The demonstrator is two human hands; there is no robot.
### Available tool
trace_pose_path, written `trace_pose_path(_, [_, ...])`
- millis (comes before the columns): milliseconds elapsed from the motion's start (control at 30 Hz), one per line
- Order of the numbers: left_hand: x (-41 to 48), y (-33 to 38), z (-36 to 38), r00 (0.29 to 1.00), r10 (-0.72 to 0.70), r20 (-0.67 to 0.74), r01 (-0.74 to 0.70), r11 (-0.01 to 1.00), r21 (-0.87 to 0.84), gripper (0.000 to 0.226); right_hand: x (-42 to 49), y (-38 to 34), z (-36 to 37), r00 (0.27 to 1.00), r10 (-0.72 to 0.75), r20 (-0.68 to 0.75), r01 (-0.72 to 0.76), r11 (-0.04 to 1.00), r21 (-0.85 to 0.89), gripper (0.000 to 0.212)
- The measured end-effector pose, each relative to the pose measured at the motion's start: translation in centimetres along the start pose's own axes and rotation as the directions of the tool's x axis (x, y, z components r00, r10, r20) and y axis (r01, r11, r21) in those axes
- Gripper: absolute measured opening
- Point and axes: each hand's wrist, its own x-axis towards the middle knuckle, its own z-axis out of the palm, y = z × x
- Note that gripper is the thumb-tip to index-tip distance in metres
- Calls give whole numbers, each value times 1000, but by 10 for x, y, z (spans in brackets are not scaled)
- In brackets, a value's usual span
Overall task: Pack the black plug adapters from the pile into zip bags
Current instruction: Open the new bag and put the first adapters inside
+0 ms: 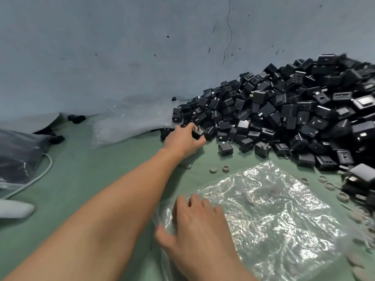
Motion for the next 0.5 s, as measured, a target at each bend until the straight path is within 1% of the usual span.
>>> trace_pose_path(33, [-5, -5, -3, 1000, -14, 4, 14, 1000, -26, 38, -2, -2, 0, 1000, -10, 24, 10, 1000, -1, 52])
trace_pose_path(100, [-24, -16, -7, 999, 37, -3, -37, 999, 21, 32, -7, -7, 1, 997, -30, 67, 30, 999, -11, 51])
trace_pose_path(167, [-46, -26, -9, 995, 97, 0, -97, 994, 46, 33, -13, -11, 0, 997, -52, 59, 54, 998, -30, 38])
trace_pose_path(200, [-55, -30, -13, 996, 91, 18, -92, 995, 30, 33, -15, -11, -1, 998, -56, 41, 57, 998, -25, 32])
trace_pose_path(233, [-63, -33, -20, 998, 54, 41, -53, 998, -15, 31, -18, -11, -3, 998, -52, 25, 53, 999, -8, 28])
trace_pose_path(267, [-70, -37, -31, 998, -18, 54, 25, 992, -122, 28, -20, -10, -4, 999, -45, 12, 45, 999, 18, 25])
trace_pose_path(300, [-77, -41, -44, 990, -130, 62, 143, 938, -316, 26, -22, -9, -5, 999, -36, -1, 36, 998, 50, 23])
trace_pose_path(333, [-87, -45, -58, 957, -271, 107, 280, 760, -586, 25, -24, -7, -5, 1000, -20, -13, 21, 996, 89, 22])
trace_pose_path(367, [-100, -51, -72, 901, -365, 236, 384, 414, -826, 25, -26, -6, -6, 1000, 2, -28, 2, 991, 136, 23])
trace_pose_path(400, [-118, -58, -83, 853, -316, 416, 429, -30, -903, 24, -29, -5, -6, 999, 25, -40, -17, 982, 188, 23])
trace_pose_path(433, [-140, -65, -91, 840, -167, 517, 407, -435, -803, 24, -31, -5, -6, 998, 44, -49, -32, 971, 236, 23])
trace_pose_path(467, [-166, -71, -95, 859, -16, 512, 357, -698, -621, 25, -33, -5, -6, 997, 61, -54, -43, 959, 280, 23])
trace_pose_path(500, [-193, -74, -97, 882, 85, 464, 320, -830, -457, 26, -35, -6, -6, 995, 73, -62, -48, 944, 327, 23])
